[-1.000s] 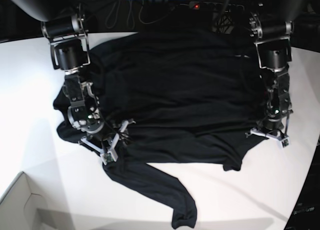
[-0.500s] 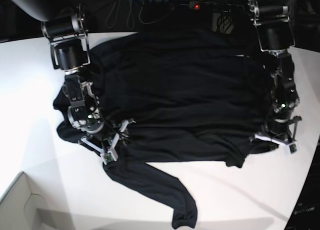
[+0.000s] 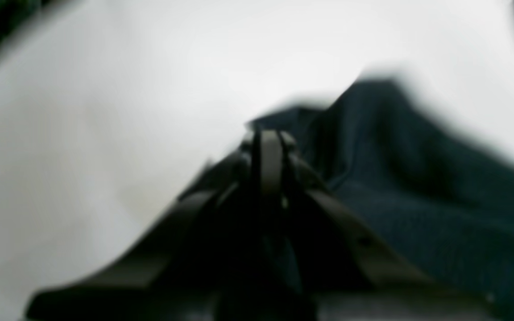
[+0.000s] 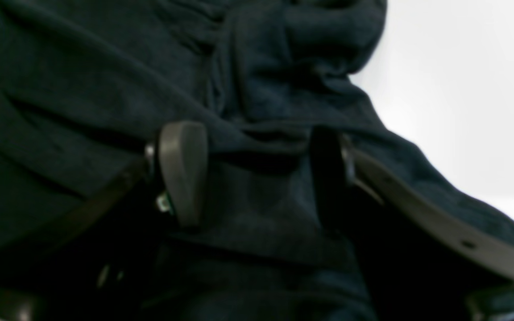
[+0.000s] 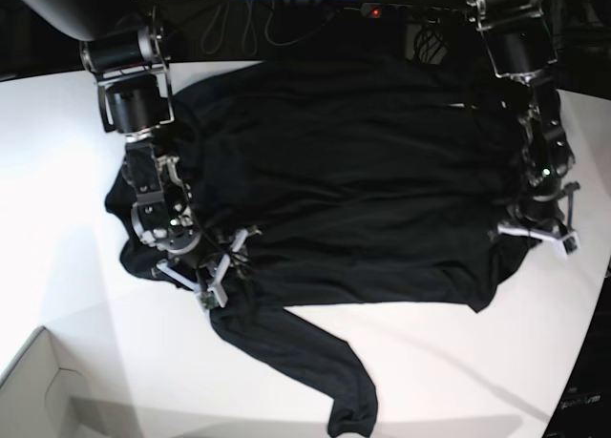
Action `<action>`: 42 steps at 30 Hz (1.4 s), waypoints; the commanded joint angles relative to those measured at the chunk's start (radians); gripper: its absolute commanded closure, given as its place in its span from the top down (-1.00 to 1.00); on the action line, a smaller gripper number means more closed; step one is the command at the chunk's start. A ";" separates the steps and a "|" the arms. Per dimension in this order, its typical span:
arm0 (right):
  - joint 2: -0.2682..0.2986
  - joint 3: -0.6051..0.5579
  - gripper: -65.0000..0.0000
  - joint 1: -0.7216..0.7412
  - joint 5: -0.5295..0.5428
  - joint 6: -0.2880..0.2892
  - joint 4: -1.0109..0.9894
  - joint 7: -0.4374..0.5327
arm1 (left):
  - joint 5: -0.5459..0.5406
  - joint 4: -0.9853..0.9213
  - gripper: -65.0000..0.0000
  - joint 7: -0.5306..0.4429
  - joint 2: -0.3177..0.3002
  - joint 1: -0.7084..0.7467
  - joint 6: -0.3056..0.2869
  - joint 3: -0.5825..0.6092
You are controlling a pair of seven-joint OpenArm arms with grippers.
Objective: Layout the t-shirt on the table in an organized manner, then fold the t-shirt properly
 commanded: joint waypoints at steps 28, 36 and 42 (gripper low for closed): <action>0.002 0.002 0.13 0.027 0.011 0.002 0.020 0.024 | -0.003 0.384 -1.00 -0.042 -0.006 0.173 -0.006 0.111; 0.002 0.002 0.13 0.026 0.011 0.004 0.020 0.024 | -0.003 0.315 -1.00 -0.042 -0.017 0.197 -0.006 0.066; 0.002 0.002 0.13 0.026 0.011 0.004 0.020 0.024 | -0.003 0.188 -1.00 -0.042 -0.018 0.148 -0.006 0.012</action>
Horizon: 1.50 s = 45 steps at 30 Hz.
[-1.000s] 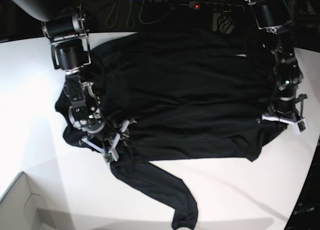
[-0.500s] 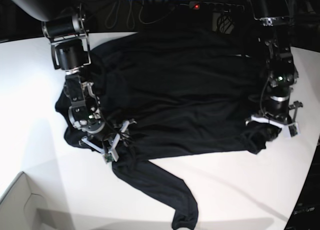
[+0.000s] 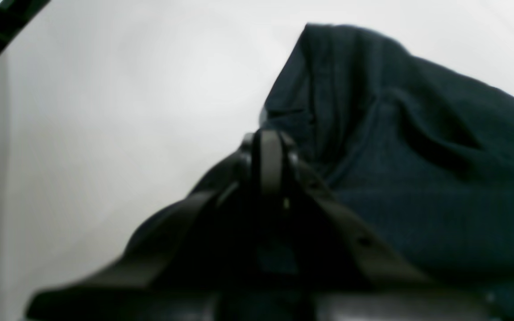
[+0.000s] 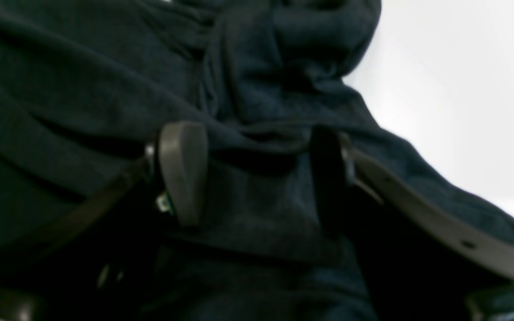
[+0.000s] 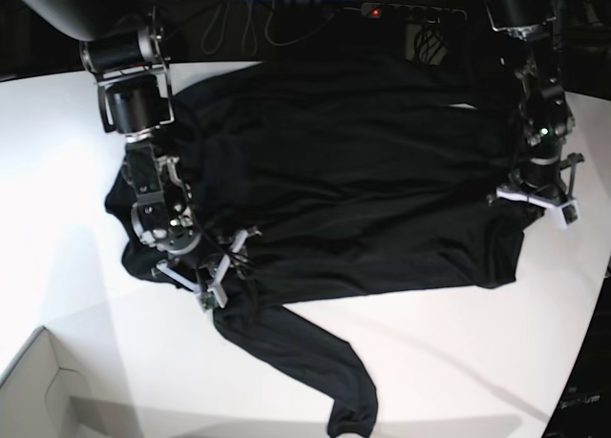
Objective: Layout the t-shirt on the table in an organized manner, then fold the t-shirt properly
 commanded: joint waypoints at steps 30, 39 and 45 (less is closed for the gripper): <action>0.005 0.004 0.13 0.009 0.010 0.005 0.068 0.022 | -0.011 0.102 -0.19 -0.018 -0.014 -0.080 -0.004 -0.186; 0.002 -0.007 0.13 0.066 0.010 0.005 0.065 -0.044 | 0.000 -0.040 -0.19 -0.024 0.028 -0.152 -0.004 -0.019; 0.003 -0.094 0.13 0.130 0.010 0.005 -0.093 -0.027 | 0.001 -0.247 -0.19 -0.025 0.018 -0.236 -0.004 0.066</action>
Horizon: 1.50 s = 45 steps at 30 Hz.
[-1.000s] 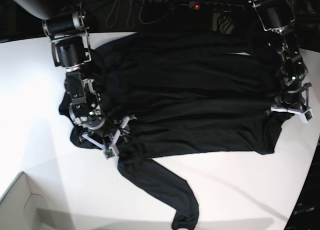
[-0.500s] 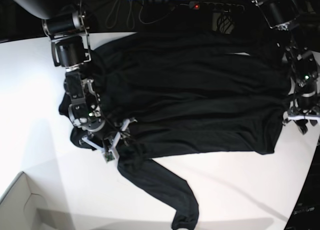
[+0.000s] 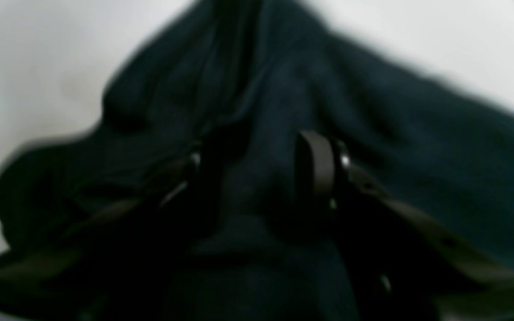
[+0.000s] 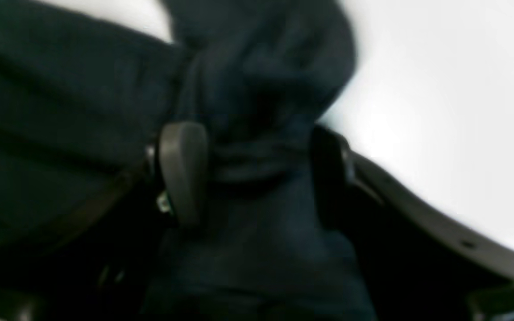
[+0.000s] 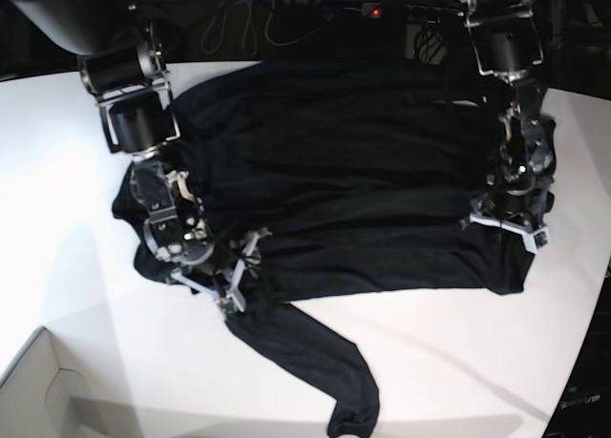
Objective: Layout the t-shirt on the table in an organized manner, then fold the t-shirt properly
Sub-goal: 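Pull the shirt sides apart with both grippers to widen it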
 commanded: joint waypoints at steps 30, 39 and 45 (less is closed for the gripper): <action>0.119 0.006 0.14 0.070 -0.010 -0.277 -0.046 0.343 | -0.004 0.093 -0.19 -0.028 0.049 -0.182 -0.006 0.059; 0.082 0.164 0.14 -0.091 -0.010 -0.191 0.296 0.045 | -0.012 0.253 -0.19 -0.033 0.036 0.101 -0.006 0.045; 0.042 0.270 0.14 -0.221 -0.010 -0.125 0.516 -0.139 | -0.012 0.294 -0.19 -0.033 0.024 0.180 -0.006 -0.041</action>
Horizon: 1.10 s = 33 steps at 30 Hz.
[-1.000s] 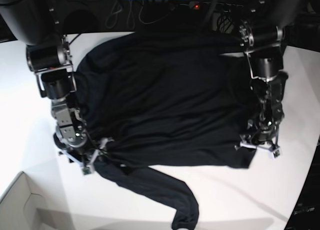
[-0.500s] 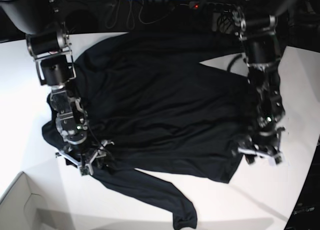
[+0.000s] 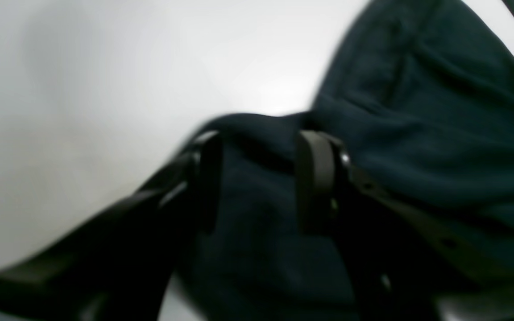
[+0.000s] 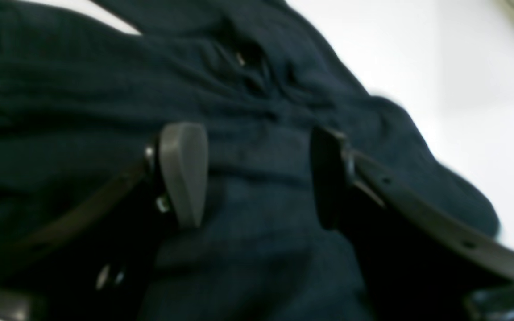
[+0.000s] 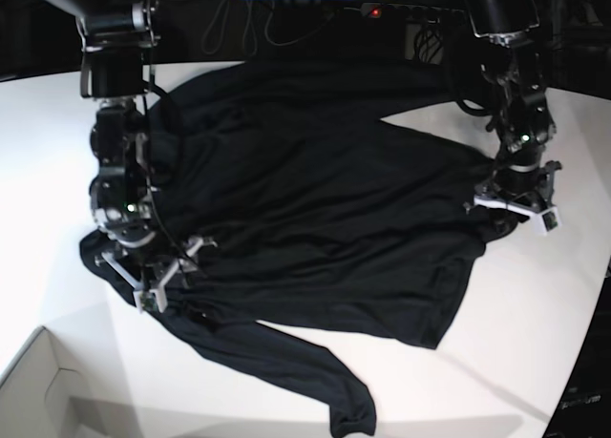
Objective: Layout the t-shirt on the table in an organized manner, then fold the t-shirt properly
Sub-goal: 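Pull the shirt sides apart with both grippers to widen it, then drag the shirt toward the robot with both grippers, flattening the body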
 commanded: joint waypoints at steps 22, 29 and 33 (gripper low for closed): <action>0.063 0.002 0.14 0.009 0.004 -0.005 -0.102 -0.021 | -0.001 -0.065 -0.19 -0.022 -0.023 0.160 -0.002 -0.175; 0.063 0.002 0.14 0.060 0.004 -0.004 -0.208 -0.020 | -0.002 -0.051 -0.19 -0.021 -0.029 0.186 -0.003 -0.234; 0.061 0.002 0.14 0.066 0.004 -0.004 -0.216 -0.020 | -0.002 -0.017 -0.19 -0.019 -0.030 0.185 -0.003 -0.261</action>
